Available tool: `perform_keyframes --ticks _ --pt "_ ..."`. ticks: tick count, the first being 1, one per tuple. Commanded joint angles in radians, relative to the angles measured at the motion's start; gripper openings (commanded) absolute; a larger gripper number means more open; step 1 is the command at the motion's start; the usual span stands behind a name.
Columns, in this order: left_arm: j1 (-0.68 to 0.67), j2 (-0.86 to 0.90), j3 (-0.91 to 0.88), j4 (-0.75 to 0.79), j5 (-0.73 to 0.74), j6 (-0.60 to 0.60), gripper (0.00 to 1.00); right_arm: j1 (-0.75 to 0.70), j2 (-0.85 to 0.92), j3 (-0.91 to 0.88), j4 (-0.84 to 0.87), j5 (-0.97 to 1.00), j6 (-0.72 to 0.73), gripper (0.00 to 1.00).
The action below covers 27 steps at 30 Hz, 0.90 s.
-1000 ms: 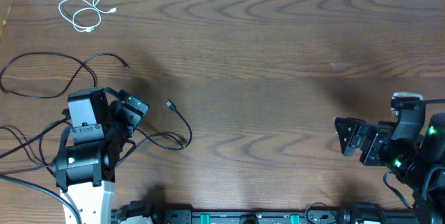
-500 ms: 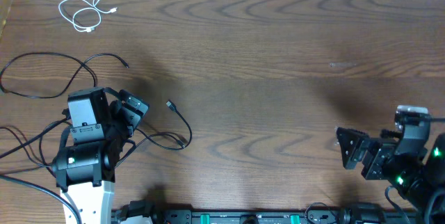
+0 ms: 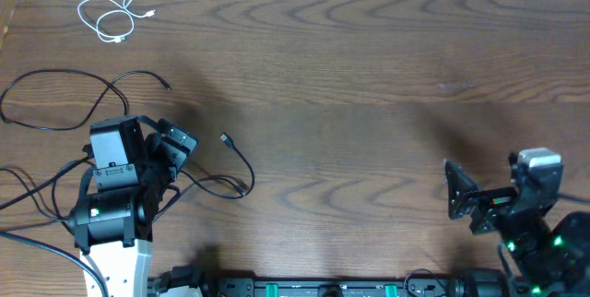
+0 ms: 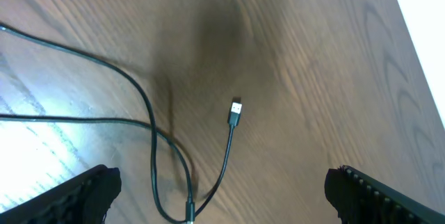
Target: Untangle cables
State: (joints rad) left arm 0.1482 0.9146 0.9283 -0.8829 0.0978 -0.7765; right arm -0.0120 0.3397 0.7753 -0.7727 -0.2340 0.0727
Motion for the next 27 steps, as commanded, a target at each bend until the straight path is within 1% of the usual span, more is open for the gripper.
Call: perform_keyframes --ticks 1,8,14,21,27 --pt "-0.001 0.000 0.013 0.001 -0.021 0.021 1.00 0.003 -0.100 -0.136 0.106 0.017 -0.026 0.99" --pt "-0.001 0.000 0.013 0.001 -0.021 0.021 1.00 -0.037 -0.253 -0.369 0.321 0.019 -0.026 0.99" --pt "-0.001 0.000 0.013 0.001 -0.021 0.021 1.00 -0.046 -0.326 -0.509 0.462 0.043 -0.026 0.99" --pt "-0.001 0.000 0.013 0.001 -0.021 0.021 1.00 -0.047 -0.334 -0.635 0.674 0.075 -0.026 0.99" --pt "-0.001 0.000 0.013 0.001 -0.021 0.021 1.00 -0.047 -0.335 -0.722 0.792 0.110 -0.025 0.99"
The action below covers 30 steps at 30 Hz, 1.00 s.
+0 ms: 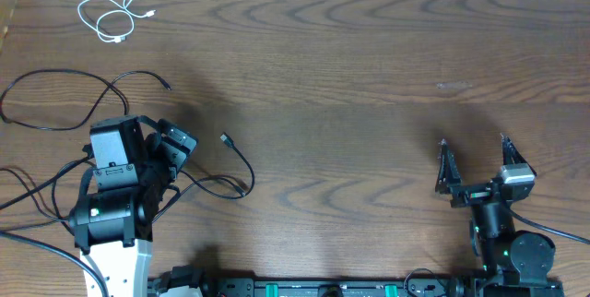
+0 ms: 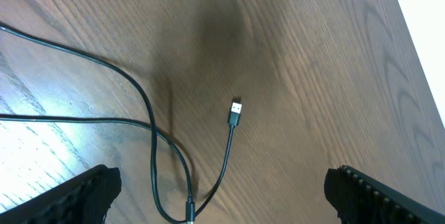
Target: Untangle cables
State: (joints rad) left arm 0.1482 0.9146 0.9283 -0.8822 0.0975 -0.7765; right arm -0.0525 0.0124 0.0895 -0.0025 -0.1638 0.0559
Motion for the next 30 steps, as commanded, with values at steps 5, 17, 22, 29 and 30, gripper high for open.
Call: perform_keyframes --ticks 5,17,22,29,30 --pt "-0.001 0.000 0.013 0.000 -0.020 0.021 1.00 -0.009 -0.007 -0.085 0.061 0.061 -0.001 0.99" --pt "-0.001 0.000 0.013 0.000 -0.020 0.021 1.00 -0.026 -0.007 -0.084 -0.069 0.077 -0.006 0.99" --pt "-0.001 0.000 0.013 0.000 -0.020 0.021 1.00 -0.026 -0.007 -0.084 -0.068 0.075 -0.005 0.99" --pt "-0.001 0.000 0.013 0.000 -0.020 0.021 1.00 0.019 -0.007 -0.084 -0.069 0.080 -0.011 0.99" --pt "-0.001 0.000 0.013 0.000 -0.020 0.021 1.00 0.034 -0.007 -0.084 -0.069 0.080 -0.013 0.99"
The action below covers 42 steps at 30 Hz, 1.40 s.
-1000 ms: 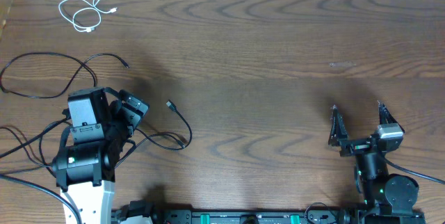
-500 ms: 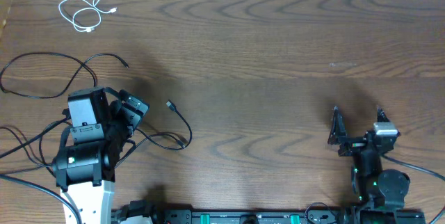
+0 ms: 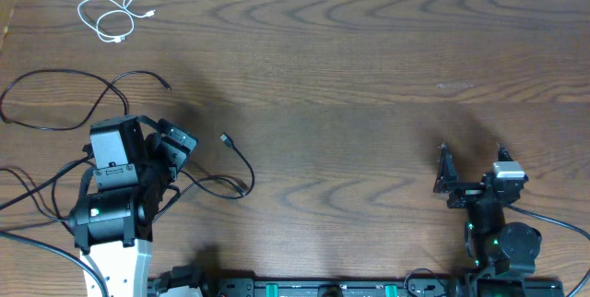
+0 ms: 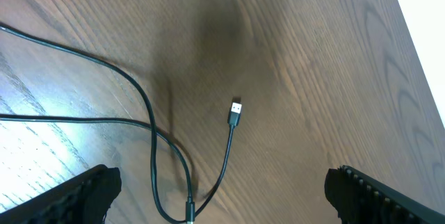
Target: Untangle cables
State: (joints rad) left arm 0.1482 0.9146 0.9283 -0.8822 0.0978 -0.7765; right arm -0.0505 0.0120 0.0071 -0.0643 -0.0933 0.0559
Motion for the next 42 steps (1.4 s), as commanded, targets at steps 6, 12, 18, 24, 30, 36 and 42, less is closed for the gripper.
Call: perform_keyframes --ticks 6,12,18,24,30,36,42 --pt "-0.001 0.000 0.013 0.000 -0.021 0.021 1.00 0.092 -0.006 -0.002 -0.008 0.021 -0.074 0.99" --pt "-0.001 0.000 0.013 0.000 -0.021 0.021 1.00 0.089 -0.006 -0.002 -0.012 0.042 -0.072 0.99" --pt "-0.001 0.000 0.013 0.000 -0.021 0.021 1.00 0.077 -0.006 -0.001 -0.015 0.058 -0.039 0.99" --pt "-0.001 0.000 0.013 0.000 -0.021 0.020 1.00 0.072 -0.006 -0.001 -0.016 0.069 -0.027 0.99" --pt "-0.001 0.000 0.013 0.000 -0.021 0.021 1.00 0.072 -0.006 -0.001 -0.014 0.068 -0.029 0.99" --pt "-0.001 0.000 0.013 0.000 -0.021 0.021 1.00 0.071 -0.006 -0.001 -0.012 0.067 -0.027 0.99" --pt "-0.001 0.000 0.013 0.000 -0.021 0.020 1.00 0.071 -0.006 -0.001 -0.012 0.068 -0.027 0.99"
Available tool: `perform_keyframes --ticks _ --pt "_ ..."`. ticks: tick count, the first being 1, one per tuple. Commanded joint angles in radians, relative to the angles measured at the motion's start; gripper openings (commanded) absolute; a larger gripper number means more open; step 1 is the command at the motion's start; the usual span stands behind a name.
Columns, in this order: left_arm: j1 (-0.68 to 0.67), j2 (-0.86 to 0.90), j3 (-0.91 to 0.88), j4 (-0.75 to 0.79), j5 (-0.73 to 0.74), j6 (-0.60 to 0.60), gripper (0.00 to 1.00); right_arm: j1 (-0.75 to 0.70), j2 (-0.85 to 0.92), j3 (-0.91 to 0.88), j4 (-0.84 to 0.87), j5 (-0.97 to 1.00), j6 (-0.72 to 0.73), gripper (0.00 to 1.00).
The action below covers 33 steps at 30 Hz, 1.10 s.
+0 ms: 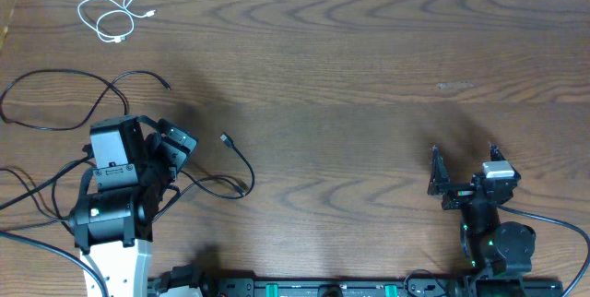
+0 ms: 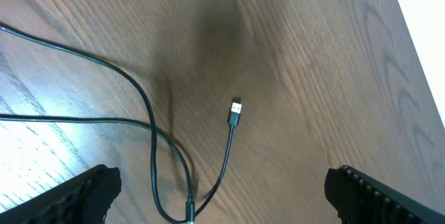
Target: Untangle cables
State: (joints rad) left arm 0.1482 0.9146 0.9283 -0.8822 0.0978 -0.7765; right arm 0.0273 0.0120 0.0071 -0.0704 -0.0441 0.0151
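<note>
A black cable (image 1: 241, 179) lies beside the left arm, its USB plug (image 2: 236, 111) pointing up the table. In the left wrist view it crosses over itself (image 2: 172, 152) between my wide-apart fingers. My left gripper (image 2: 221, 177) hangs open above that crossing, holding nothing. A second black cable (image 1: 57, 101) curves across the far left. A white cable (image 1: 114, 17) is coiled at the top left corner. My right gripper (image 1: 463, 160) is open over bare wood at the lower right, far from all cables.
The wooden table (image 1: 369, 76) stretches between the two arms. Its back edge meets a white wall along the top. More black leads (image 1: 28, 196) trail off the left edge by the left arm's base.
My right gripper has shifted slightly to the left, still open. The left gripper and the cables have not moved.
At first the right arm sat at the far right edge with its gripper turned sideways. Then it stood facing up the table, open, nearer the middle. It has since edged lower and left. The left gripper stayed open over the black cable throughout.
</note>
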Motion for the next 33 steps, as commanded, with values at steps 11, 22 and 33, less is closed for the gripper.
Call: perform_keyframes --ticks 11,22,33 --pt "-0.001 0.000 0.013 0.000 -0.021 0.021 1.00 -0.007 -0.006 -0.001 -0.005 0.018 0.013 0.99" --pt "-0.001 0.000 0.013 -0.035 -0.021 0.021 1.00 -0.007 -0.006 -0.001 -0.005 0.018 0.013 0.99" --pt "-0.005 -0.013 0.002 -0.113 -0.031 0.062 1.00 -0.007 -0.006 -0.001 -0.005 0.018 0.013 0.99"
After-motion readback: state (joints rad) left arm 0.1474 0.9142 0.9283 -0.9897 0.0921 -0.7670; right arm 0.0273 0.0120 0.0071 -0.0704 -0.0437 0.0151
